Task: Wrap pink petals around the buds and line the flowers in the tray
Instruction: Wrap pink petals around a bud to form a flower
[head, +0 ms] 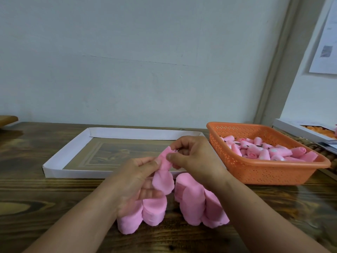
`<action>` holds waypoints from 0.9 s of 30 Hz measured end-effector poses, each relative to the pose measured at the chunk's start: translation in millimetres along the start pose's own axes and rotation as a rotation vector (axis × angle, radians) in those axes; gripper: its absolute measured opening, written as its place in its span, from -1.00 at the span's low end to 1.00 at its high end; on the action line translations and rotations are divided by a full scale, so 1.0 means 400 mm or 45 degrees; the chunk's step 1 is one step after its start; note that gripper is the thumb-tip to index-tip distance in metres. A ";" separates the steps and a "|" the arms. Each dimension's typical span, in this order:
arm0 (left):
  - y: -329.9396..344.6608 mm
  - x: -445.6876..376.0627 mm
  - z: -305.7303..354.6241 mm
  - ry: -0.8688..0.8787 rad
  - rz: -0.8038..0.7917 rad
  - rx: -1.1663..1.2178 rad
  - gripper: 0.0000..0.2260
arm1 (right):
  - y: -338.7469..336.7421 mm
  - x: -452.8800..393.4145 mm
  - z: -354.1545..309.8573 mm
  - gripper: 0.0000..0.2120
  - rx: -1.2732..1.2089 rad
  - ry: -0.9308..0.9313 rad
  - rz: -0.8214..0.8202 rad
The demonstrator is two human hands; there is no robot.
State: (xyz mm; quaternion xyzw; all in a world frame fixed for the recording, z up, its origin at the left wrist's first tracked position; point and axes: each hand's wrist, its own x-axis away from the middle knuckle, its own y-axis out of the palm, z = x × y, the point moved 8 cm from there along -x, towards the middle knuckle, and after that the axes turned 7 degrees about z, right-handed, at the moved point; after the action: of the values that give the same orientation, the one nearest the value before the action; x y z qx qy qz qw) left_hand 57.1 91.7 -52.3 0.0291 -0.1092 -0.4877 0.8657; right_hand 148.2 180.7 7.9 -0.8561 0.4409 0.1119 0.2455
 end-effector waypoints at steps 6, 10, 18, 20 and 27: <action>-0.012 0.000 0.006 0.025 0.071 -0.024 -0.86 | -0.024 -0.005 0.001 -0.72 0.145 -0.022 0.060; -0.016 -0.007 0.010 0.060 0.099 0.108 -0.83 | -0.018 -0.002 -0.006 -0.72 0.234 -0.057 0.031; -0.013 -0.008 0.027 0.134 0.058 0.307 -0.77 | -0.004 0.003 -0.005 -0.76 0.182 -0.031 -0.039; -0.011 -0.005 0.029 0.168 0.057 0.263 -0.75 | -0.002 0.005 -0.005 -0.79 0.146 -0.020 -0.055; -0.009 -0.001 0.032 0.293 0.133 0.062 -0.81 | 0.013 0.013 -0.008 -0.83 0.101 -0.004 -0.126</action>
State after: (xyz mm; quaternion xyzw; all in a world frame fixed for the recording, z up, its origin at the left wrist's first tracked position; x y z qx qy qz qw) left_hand 50.9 90.9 -40.7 0.0999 -0.0224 -0.4325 0.8958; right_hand 147.0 172.7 6.9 -0.8662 0.4017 0.0836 0.2852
